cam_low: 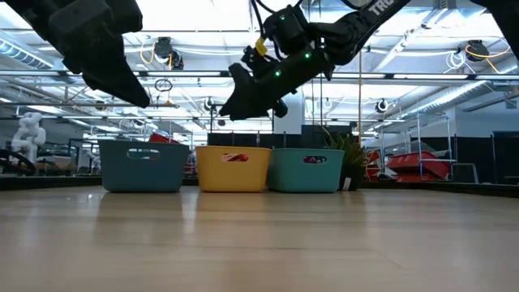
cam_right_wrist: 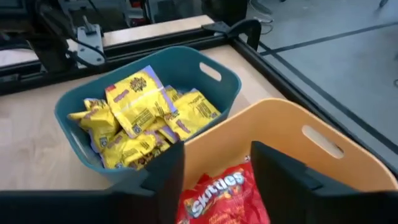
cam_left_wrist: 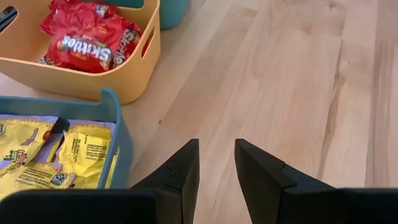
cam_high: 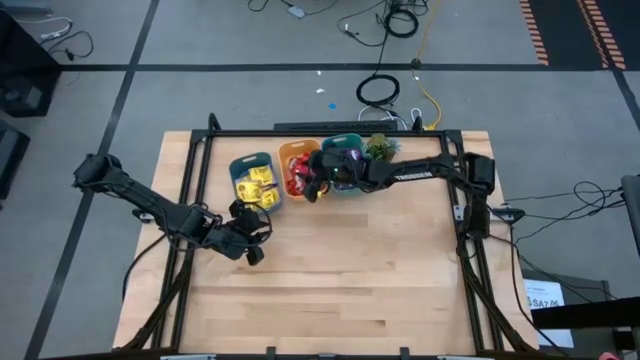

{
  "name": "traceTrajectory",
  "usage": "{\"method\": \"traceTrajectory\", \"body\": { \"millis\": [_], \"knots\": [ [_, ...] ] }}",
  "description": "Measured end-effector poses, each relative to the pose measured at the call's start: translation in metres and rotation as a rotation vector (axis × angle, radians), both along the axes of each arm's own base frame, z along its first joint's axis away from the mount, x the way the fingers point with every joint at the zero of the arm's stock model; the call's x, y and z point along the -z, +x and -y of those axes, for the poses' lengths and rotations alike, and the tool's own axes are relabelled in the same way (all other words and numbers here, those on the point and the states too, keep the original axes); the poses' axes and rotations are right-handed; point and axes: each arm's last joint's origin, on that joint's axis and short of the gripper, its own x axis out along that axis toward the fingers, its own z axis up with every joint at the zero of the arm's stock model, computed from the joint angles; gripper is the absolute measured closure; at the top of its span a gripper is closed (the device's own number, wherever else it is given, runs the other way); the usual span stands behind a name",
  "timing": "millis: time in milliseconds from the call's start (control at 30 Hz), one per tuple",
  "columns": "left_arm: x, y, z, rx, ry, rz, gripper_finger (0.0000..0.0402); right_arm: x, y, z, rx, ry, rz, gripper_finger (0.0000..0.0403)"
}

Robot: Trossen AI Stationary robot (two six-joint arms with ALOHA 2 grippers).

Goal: Sort candy
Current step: Put the red candy into the yellow bin, then return to Home Position

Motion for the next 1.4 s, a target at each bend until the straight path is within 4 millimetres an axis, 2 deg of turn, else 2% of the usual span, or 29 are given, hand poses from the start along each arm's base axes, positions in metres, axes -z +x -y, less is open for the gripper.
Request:
{"method": "traceTrajectory", "body": {
  "millis": [167,300,467,600,667,800,933,1033,1200,1400],
  "knots": [
    [0.000,0.000,0.000,0.002,0.002,-0.002,0.0288,-0.003,-0.002,0.003,-0.006,0.005,0.003,0.0179],
    [0.000,0.000,0.000,0.037,0.040,-0.017,0.0288,-0.014,-0.012,-0.001,-0.024,-0.003,-0.059,0.0157],
    [-0.001,0.001,0.000,0.170,0.178,-0.064,0.0288,-0.039,-0.041,-0.010,-0.050,-0.001,-0.218,0.0152],
    [-0.002,0.002,-0.007,0.108,0.288,-0.063,0.0288,-0.061,-0.070,-0.024,-0.055,0.044,-0.305,0.0152],
    [0.000,0.001,-0.012,0.081,0.292,-0.055,0.0288,-0.064,-0.083,-0.036,-0.078,0.041,-0.312,0.0152],
    [0.024,-0.008,-0.020,0.086,0.254,0.026,0.0288,-0.053,-0.107,-0.064,-0.137,0.054,-0.284,0.0151],
    [0.042,-0.020,-0.029,0.234,0.178,0.221,0.0288,-0.034,-0.133,-0.090,-0.173,0.113,-0.238,0.0151],
    [0.043,-0.029,-0.044,0.304,0.148,0.362,0.0288,-0.015,-0.150,-0.106,-0.190,0.174,-0.238,0.0151],
    [0.048,-0.048,-0.070,0.337,0.067,0.457,0.0288,0.005,-0.167,-0.131,-0.237,0.245,-0.249,0.0151],
    [0.041,-0.066,-0.080,0.313,-0.027,0.550,0.0288,0.016,-0.176,-0.149,-0.164,0.251,-0.251,0.0151]
  ]
}}
